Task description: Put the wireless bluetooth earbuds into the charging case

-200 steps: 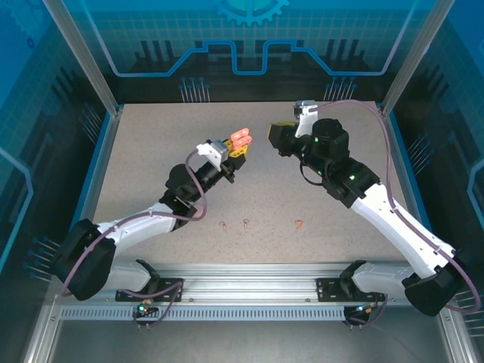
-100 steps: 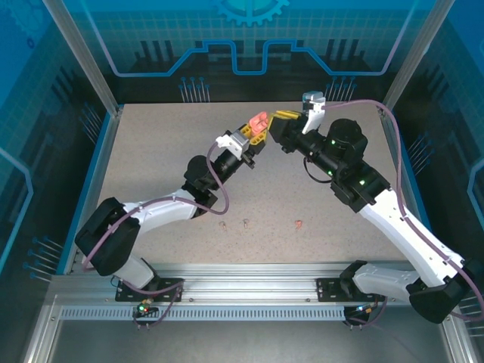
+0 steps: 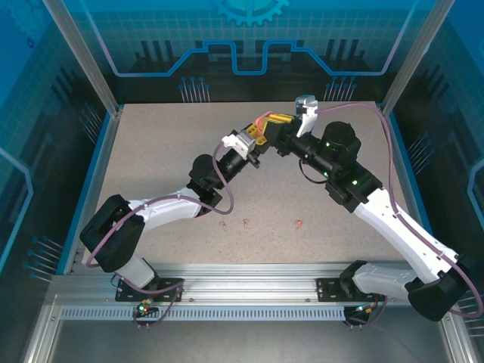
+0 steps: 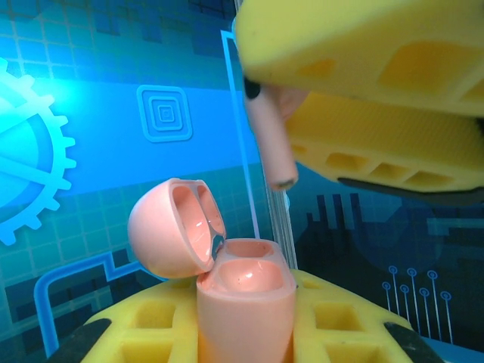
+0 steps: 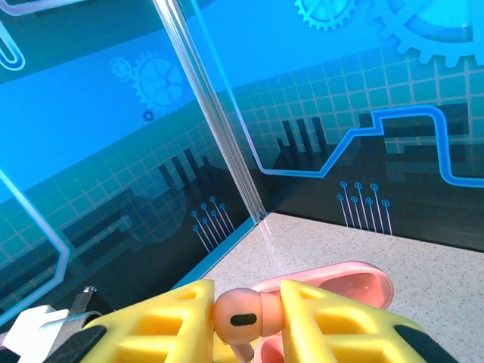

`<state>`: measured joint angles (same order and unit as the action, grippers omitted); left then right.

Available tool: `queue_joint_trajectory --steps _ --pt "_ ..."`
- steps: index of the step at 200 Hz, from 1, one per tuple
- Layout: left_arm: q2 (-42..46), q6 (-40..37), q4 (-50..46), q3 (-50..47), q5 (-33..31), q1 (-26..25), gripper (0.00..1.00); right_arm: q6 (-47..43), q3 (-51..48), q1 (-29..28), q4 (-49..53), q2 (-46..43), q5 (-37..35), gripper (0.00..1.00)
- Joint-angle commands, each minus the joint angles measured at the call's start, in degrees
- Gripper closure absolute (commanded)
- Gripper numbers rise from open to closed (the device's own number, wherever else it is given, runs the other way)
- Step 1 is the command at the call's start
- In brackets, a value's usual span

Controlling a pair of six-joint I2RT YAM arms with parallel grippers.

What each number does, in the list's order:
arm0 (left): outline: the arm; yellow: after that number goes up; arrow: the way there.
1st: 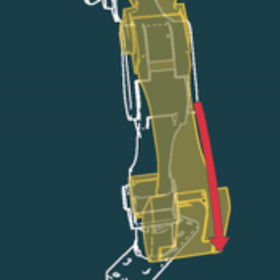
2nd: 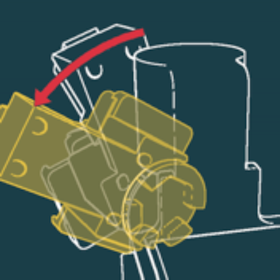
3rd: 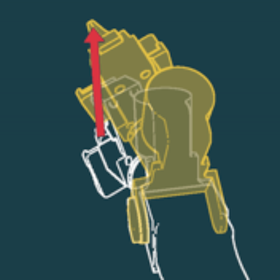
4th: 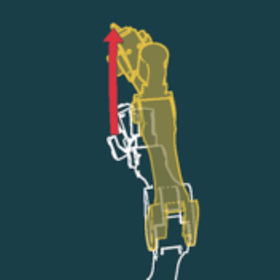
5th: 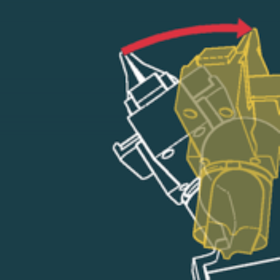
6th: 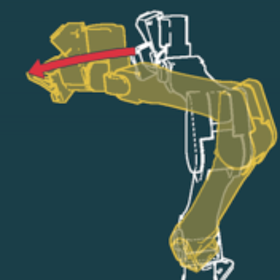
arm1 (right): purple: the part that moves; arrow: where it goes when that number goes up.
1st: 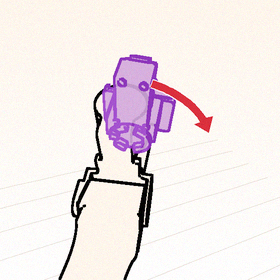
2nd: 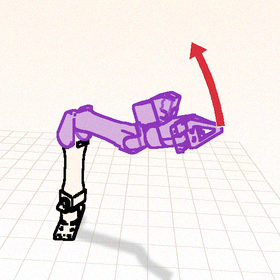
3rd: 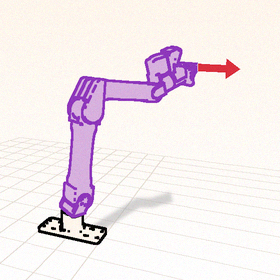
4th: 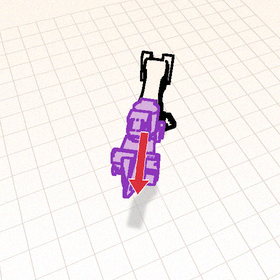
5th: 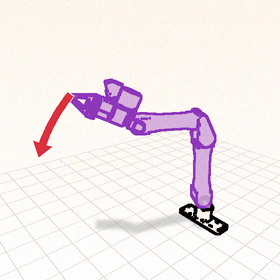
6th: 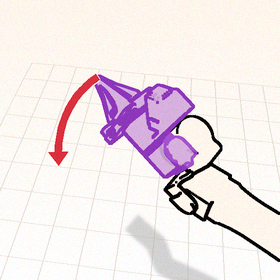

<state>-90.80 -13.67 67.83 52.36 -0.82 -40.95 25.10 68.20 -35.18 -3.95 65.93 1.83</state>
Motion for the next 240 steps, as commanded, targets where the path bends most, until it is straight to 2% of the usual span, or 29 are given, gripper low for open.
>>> queue_joint_trajectory --steps 1,117,197,240 --pt "0.23 -0.45 1.51 1.88 -0.93 -0.64 1.0 0.82 -0.94 0.68 -3.41 0.32 0.64 0.73" --pt "0.46 1.27 1.15 2.3 -1.73 -1.13 1.0 3.45 -3.82 2.3 -4.48 0.95 0.64 0.73" --pt "0.15 1.72 0.72 2.58 -1.6 -1.29 1.0 4.41 -3.34 2.66 -4.82 2.44 4.8 0.74" --pt "0.17 1.73 0.72 2.75 -1.84 -1.38 1.0 4.6 -3.91 2.66 -4.15 2.59 4.44 0.74"
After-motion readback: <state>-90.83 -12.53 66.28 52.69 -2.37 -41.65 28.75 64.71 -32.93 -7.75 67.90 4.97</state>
